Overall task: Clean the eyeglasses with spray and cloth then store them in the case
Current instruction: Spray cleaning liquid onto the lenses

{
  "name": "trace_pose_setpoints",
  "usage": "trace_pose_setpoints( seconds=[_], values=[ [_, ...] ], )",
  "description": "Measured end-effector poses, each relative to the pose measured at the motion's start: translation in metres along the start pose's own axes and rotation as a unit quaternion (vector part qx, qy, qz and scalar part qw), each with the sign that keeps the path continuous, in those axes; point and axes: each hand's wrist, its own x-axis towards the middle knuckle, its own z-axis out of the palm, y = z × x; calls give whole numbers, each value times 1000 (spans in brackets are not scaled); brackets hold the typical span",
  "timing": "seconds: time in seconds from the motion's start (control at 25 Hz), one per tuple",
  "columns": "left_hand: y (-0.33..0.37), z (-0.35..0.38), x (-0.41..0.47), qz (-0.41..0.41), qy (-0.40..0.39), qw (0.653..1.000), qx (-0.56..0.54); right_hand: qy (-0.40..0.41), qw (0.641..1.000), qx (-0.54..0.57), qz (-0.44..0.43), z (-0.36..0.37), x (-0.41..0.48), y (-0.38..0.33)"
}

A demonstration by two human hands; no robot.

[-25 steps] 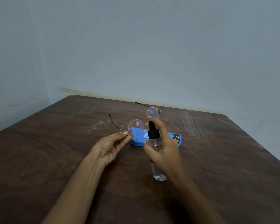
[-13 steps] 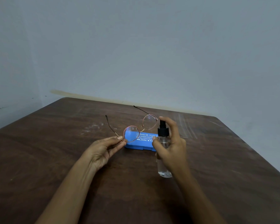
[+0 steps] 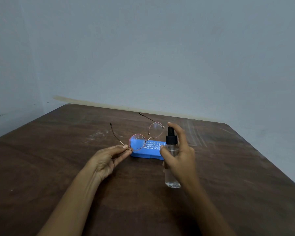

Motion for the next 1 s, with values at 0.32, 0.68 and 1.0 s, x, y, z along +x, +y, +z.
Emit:
trace_pose_setpoints(
  seconds=[0.32, 0.68, 1.0],
  values=[
    [-2, 0, 3, 32, -17, 999, 36, 1, 999, 27, -21, -6, 2, 4],
    [-10, 3, 3, 151, -33, 977, 148, 72, 991, 111, 20, -41, 14, 30],
    [-20, 12, -1, 264, -46, 938, 222, 113, 990, 41, 68, -71, 15, 56]
  ],
)
